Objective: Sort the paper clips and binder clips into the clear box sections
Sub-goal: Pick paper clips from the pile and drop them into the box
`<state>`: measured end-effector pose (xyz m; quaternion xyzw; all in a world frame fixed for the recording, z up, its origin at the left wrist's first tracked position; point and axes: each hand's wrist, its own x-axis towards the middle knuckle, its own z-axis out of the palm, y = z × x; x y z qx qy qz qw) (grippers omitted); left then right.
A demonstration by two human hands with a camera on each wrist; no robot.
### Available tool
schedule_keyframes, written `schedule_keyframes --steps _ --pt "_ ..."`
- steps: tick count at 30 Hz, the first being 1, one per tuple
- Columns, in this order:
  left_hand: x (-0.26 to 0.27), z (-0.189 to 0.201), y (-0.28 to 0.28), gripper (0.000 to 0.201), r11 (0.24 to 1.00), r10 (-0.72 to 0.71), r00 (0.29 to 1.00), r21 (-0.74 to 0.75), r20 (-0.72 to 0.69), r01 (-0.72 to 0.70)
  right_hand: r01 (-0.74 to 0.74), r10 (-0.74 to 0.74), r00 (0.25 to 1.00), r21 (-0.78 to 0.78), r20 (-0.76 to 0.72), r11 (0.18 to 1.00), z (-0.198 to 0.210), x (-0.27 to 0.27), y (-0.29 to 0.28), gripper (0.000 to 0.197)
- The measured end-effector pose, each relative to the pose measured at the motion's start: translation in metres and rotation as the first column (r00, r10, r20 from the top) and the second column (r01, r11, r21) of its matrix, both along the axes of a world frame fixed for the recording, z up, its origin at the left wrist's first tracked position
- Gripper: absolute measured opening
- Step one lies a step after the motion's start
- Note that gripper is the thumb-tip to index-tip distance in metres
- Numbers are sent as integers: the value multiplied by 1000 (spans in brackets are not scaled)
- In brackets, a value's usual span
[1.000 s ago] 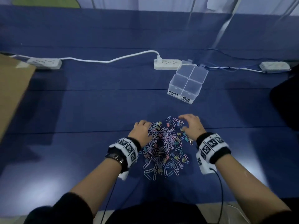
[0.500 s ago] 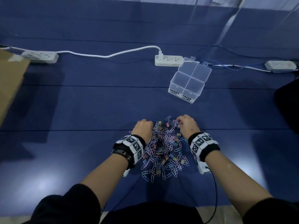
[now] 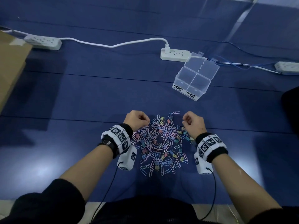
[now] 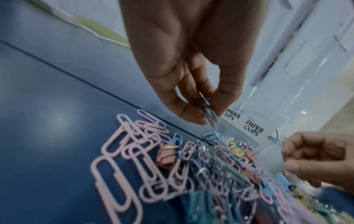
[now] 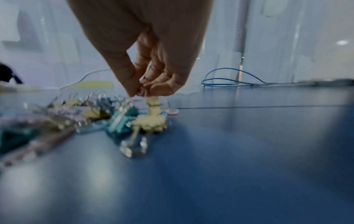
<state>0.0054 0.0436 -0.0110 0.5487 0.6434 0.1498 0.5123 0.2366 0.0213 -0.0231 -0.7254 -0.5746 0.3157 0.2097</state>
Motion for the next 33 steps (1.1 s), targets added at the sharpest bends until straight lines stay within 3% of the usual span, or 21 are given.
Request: schedule_keyframes --steps 3,5,7,9,12,14,15,16,18,21,23,24,28,30,33 --pt "-3 2 0 26 987 52 985 -156 162 -27 185 -180 965 11 -189 983 3 4 -2 27" --pt "-1 5 -1 30 957 157 952 -277 263 -81 279 -282 885 -61 -370 958 6 4 -2 25" --pt "4 6 -3 34 913 283 897 -383 339 -143 287 -342 779 -186 -526 940 12 0 -1 29" --pt "7 7 -5 32 876 357 865 -448 352 -180 268 -352 742 -229 -571 936 17 -5 1 40" --pt "13 9 -6 34 851 377 870 -490 317 -190 170 -226 894 -174 -387 970 21 -15 0 40" --pt "19 10 -4 38 888 307 919 -423 248 -182 -42 13 986 -172 -165 984 20 -23 -6 22" --pt "21 10 -3 37 927 233 958 -336 165 -168 -169 166 986 -196 -31 966 18 -26 -10 7" --pt "22 10 -1 33 965 156 986 -225 60 -139 -264 292 951 -226 98 938 15 -29 -15 10" --pt "23 9 1 32 999 16 994 -47 -104 -21 -326 392 885 -265 252 907 10 -31 -21 36" --pt "22 8 1 39 969 -202 919 69 -337 238 -315 374 871 -224 317 922 7 -33 -22 52" --pt "22 9 0 28 927 -302 836 63 -458 369 -297 349 882 -201 316 934 5 -34 -22 53" --pt "22 8 0 32 913 -329 804 51 -495 405 -276 324 895 -189 307 942 4 -35 -22 51" --pt "25 4 -5 67 894 -360 759 31 -542 446 -243 278 920 -152 276 958 0 -43 -25 47" --pt "28 1 -6 69 889 -383 753 9 -535 458 -271 298 916 -135 269 953 -5 -47 -26 49" --pt "29 2 -7 56 884 -396 754 6 -525 468 -310 331 900 -115 285 944 -9 -50 -28 39"
